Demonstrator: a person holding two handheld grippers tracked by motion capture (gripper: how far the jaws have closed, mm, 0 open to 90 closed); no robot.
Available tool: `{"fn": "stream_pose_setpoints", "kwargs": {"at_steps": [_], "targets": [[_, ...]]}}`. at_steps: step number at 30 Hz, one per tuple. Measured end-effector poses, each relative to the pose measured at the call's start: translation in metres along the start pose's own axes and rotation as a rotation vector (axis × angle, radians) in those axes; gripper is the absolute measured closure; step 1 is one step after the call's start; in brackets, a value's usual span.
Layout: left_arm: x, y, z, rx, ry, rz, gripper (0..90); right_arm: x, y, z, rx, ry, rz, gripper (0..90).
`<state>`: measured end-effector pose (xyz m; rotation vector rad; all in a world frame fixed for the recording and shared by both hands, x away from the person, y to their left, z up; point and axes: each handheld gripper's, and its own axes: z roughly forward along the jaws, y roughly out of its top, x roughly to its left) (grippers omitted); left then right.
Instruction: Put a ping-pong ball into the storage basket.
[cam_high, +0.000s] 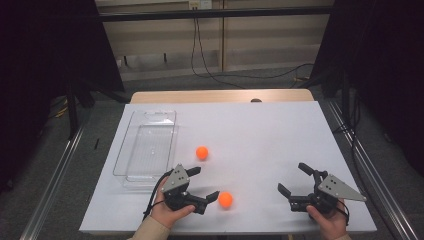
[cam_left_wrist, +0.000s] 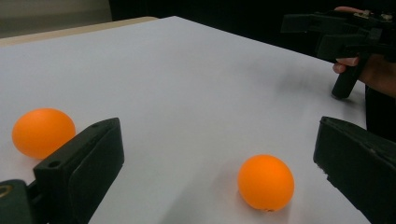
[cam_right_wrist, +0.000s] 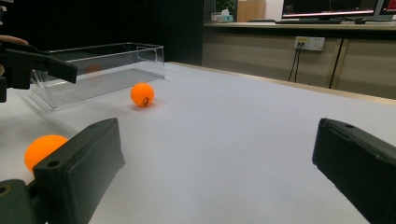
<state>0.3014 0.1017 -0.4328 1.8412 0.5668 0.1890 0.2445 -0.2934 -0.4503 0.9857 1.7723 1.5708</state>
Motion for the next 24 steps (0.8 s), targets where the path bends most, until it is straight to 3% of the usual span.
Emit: {"fn": "stream_pose_setpoints", "kwargs": {"at_steps": [24], "targets": [[-0.006, 0.001, 0.012, 0.053, -0.032, 0.017, 1.7, 0.001, 0.000, 0.000, -0.001, 0.011, 0.002, 1.3]]}}
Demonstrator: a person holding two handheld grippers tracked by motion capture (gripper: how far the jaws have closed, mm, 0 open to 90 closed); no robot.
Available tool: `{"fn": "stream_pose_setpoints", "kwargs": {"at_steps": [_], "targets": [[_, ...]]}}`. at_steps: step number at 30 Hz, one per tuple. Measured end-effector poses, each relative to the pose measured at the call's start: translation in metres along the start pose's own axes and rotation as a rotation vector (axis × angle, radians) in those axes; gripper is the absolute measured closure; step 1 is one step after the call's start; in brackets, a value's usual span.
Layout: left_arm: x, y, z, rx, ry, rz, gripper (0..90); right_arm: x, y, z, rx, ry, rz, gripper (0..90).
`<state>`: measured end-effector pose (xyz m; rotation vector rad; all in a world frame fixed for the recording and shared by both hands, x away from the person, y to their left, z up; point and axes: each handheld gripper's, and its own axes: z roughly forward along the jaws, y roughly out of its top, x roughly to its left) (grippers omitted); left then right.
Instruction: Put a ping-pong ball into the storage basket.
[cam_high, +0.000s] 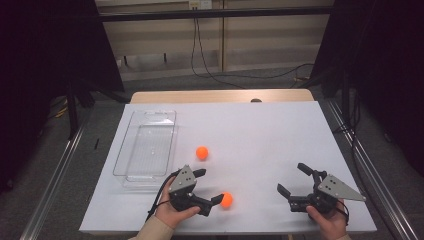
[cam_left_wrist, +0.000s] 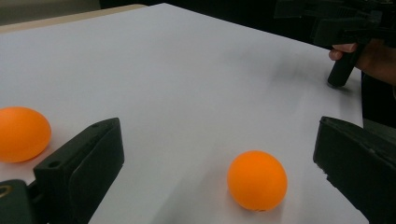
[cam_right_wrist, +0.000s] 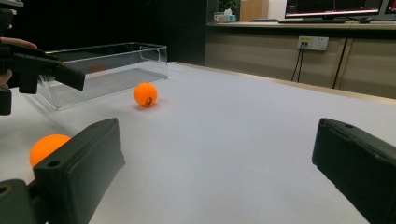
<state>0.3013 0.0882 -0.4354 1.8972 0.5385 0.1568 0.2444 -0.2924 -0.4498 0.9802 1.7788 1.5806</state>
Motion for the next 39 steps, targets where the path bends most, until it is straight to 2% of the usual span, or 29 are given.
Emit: {"fn": "stream_pose_setpoints", "kwargs": {"at_steps": [12, 17, 22, 23, 28, 35, 39], "targets": [[-0.002, 0.002, 0.003, 0.018, 0.003, 0.010, 1.7, 0.000, 0.000, 0.001, 0.005, 0.003, -0.003, 1.3], [-0.004, 0.005, 0.004, 0.022, -0.012, 0.009, 1.7, 0.001, 0.000, 0.002, 0.005, 0.008, -0.004, 1.3], [-0.006, 0.005, 0.008, 0.045, -0.023, 0.005, 1.7, 0.001, 0.000, 0.002, 0.008, 0.009, -0.004, 1.3], [-0.006, 0.005, 0.009, 0.055, -0.022, 0.016, 1.7, 0.001, 0.000, 0.002, 0.008, 0.009, -0.004, 1.3], [-0.007, 0.004, 0.013, 0.063, -0.036, 0.011, 2.0, 0.001, 0.000, 0.002, 0.009, 0.009, -0.003, 1.4], [-0.010, 0.004, 0.017, 0.105, -0.059, 0.035, 6.4, 0.001, 0.000, 0.002, 0.010, 0.009, -0.002, 1.4], [-0.011, 0.004, 0.020, 0.126, -0.065, 0.036, 7.2, 0.001, 0.000, 0.002, 0.011, 0.009, -0.002, 1.4]]}}
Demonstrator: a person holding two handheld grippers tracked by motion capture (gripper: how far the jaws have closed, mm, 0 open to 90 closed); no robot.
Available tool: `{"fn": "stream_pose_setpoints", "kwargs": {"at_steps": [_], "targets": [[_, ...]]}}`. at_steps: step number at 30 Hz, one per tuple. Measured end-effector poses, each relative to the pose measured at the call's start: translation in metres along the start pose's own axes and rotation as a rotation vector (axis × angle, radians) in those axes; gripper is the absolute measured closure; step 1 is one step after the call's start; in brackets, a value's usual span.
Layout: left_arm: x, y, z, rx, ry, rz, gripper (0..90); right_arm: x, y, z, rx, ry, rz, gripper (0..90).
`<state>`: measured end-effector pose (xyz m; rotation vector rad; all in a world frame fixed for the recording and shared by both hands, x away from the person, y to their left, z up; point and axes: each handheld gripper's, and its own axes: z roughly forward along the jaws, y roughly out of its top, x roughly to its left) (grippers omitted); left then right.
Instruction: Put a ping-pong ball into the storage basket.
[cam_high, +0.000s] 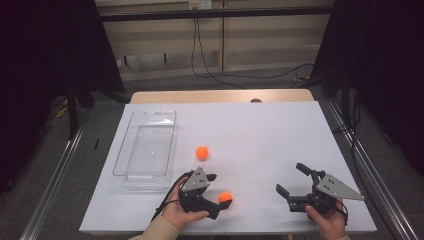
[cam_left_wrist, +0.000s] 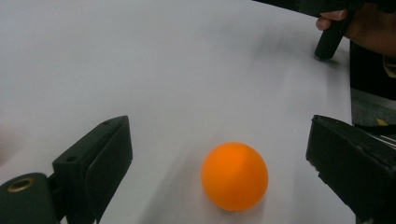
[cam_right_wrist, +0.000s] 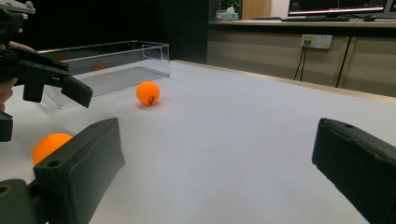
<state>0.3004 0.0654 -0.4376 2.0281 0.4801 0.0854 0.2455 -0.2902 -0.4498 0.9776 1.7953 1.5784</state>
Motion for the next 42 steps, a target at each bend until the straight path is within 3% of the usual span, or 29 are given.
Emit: {"fn": "stream_pose_setpoints", "kwargs": {"at_steps": [42], "targets": [[0.003, -0.002, 0.019, 0.166, -0.059, -0.035, 26.8, 0.001, 0.000, 0.000, 0.006, 0.001, 0.001, 1.4]]}}
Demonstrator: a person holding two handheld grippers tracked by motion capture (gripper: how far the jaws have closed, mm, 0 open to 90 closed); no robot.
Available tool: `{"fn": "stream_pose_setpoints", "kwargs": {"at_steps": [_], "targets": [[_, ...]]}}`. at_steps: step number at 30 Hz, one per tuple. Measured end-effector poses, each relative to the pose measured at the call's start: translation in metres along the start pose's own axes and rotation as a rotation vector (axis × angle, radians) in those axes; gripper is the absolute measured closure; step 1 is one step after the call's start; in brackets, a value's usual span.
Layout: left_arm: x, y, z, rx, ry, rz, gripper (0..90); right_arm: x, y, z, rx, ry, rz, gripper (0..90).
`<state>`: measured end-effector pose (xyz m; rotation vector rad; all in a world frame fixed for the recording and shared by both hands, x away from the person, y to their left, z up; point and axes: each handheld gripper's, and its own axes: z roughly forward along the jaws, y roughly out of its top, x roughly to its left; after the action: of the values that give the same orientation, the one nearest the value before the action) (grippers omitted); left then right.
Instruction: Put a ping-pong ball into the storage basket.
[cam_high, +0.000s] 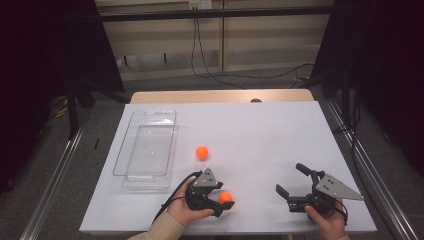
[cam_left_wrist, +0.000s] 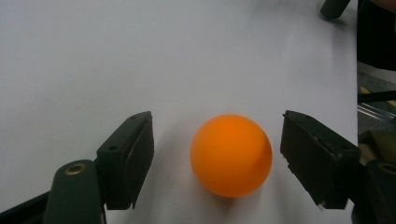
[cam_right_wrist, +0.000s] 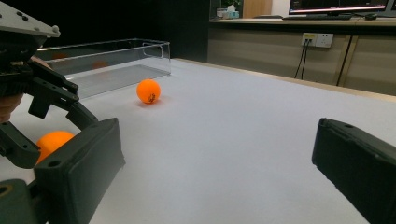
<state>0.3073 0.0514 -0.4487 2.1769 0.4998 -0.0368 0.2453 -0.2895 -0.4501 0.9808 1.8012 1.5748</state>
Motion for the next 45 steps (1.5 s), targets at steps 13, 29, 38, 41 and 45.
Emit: {"fn": "stream_pose_setpoints", "kwargs": {"at_steps": [13, 29, 38, 41, 45], "targets": [[-0.0005, -0.0015, 0.0046, 0.041, -0.012, -0.003, 35.4, 0.0001, 0.0000, -0.0006, 0.000, 0.002, -0.001, 1.5], [0.0001, -0.0019, 0.0047, 0.051, -0.028, -0.012, 48.5, 0.0002, 0.0000, -0.0009, -0.001, 0.004, -0.002, 1.6], [0.0006, -0.0016, 0.0034, 0.044, -0.037, -0.033, 50.5, 0.0002, 0.0001, -0.0010, -0.004, 0.005, -0.004, 1.6], [0.0016, -0.0009, 0.0014, 0.041, -0.039, -0.040, 50.7, 0.0002, 0.0001, -0.0010, -0.005, 0.005, -0.005, 1.7], [0.0030, -0.0001, -0.0020, 0.025, -0.038, -0.060, 50.7, 0.0002, 0.0001, -0.0010, -0.005, 0.004, -0.005, 1.7]]}}
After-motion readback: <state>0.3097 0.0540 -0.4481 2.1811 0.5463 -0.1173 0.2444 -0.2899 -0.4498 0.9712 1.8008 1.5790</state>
